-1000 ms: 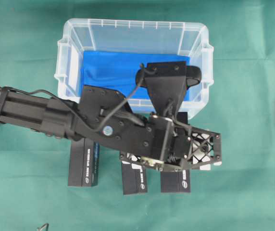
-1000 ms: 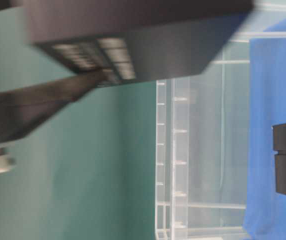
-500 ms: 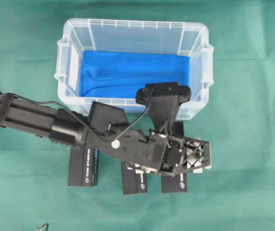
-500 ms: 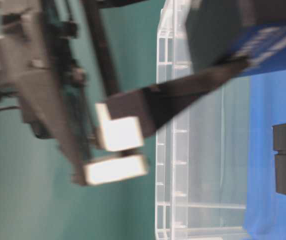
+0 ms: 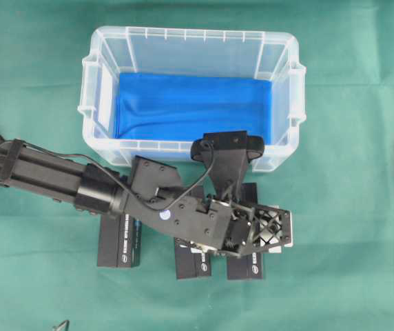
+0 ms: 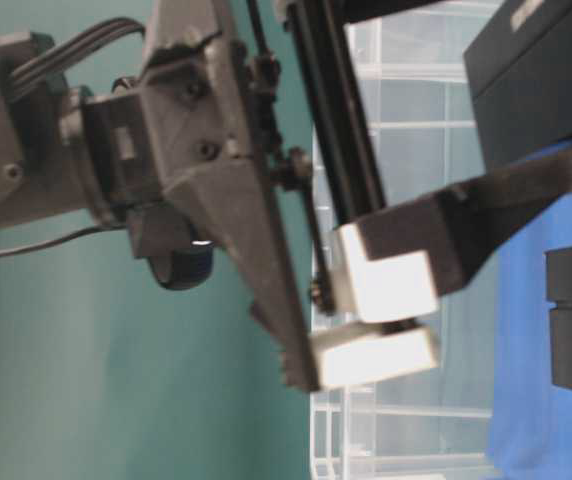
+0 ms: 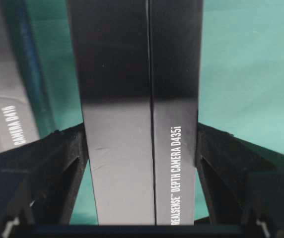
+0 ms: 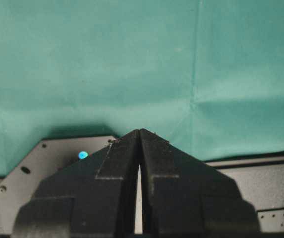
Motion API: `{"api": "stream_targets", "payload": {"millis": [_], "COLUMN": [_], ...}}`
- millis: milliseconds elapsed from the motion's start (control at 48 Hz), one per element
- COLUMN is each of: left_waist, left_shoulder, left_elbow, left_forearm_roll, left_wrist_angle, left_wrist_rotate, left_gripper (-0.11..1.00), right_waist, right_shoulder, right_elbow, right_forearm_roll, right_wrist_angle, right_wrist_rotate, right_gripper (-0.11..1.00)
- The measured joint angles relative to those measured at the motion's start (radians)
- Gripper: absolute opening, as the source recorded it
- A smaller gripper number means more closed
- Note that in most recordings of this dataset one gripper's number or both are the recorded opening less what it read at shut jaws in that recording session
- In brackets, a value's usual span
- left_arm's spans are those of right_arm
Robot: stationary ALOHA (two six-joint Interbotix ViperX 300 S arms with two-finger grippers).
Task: Take the box out of the case with the left arm.
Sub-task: 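Set the box upright on the cloth and open the left gripper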
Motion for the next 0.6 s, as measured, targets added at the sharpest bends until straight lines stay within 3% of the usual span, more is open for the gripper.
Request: {"api": "stream_targets", "payload": {"millis": [604], "left_waist": [-0.006], "left_shoulder": [0.011], "left_elbow": [0.071], "left_forearm_roll": [-0.025], "left_wrist_angle": [-0.091], "left_wrist_rotate": [0.012], "left_gripper": [0.63], "right_waist": [0.0], "right_shoulder": [0.002], "right_elbow": [0.002], "right_forearm_roll": [0.0], "right_wrist_angle": [0.0], "right_wrist_rotate": [0.002], "right_gripper": [0.01]}}
